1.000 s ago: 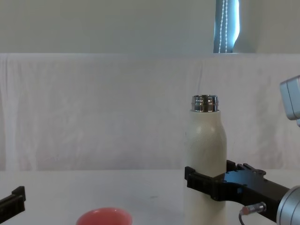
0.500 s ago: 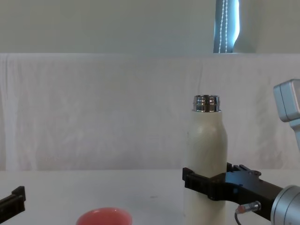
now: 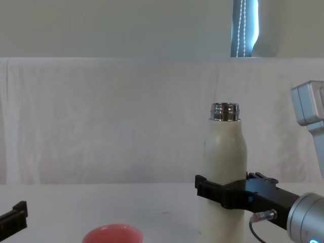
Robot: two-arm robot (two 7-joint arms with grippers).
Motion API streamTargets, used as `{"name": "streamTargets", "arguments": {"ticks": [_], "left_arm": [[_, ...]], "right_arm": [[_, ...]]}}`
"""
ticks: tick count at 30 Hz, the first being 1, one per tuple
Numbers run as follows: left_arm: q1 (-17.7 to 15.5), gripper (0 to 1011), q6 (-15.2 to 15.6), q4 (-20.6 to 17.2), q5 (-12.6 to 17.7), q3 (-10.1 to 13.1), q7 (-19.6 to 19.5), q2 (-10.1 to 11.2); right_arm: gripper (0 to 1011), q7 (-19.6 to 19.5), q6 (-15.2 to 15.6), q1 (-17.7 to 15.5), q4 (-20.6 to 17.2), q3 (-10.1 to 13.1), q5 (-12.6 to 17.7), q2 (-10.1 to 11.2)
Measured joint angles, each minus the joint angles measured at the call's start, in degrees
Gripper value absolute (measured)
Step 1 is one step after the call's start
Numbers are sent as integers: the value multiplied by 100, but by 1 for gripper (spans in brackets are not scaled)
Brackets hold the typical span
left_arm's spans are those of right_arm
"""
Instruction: Grasp the thermos with one hand and pour water into the cup lid.
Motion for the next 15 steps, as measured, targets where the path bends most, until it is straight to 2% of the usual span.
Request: {"name": "streamTargets", "arguments": {"ticks": [10, 15], "left_arm": [[0, 1001, 0, 0, 0, 0, 0, 0], [0, 1001, 0, 0, 0, 0, 0, 0]], "right_arm": [[1000, -16, -22, 74, 101, -34, -15, -42], [957, -41, -28, 70, 104, -34, -28, -45]]}}
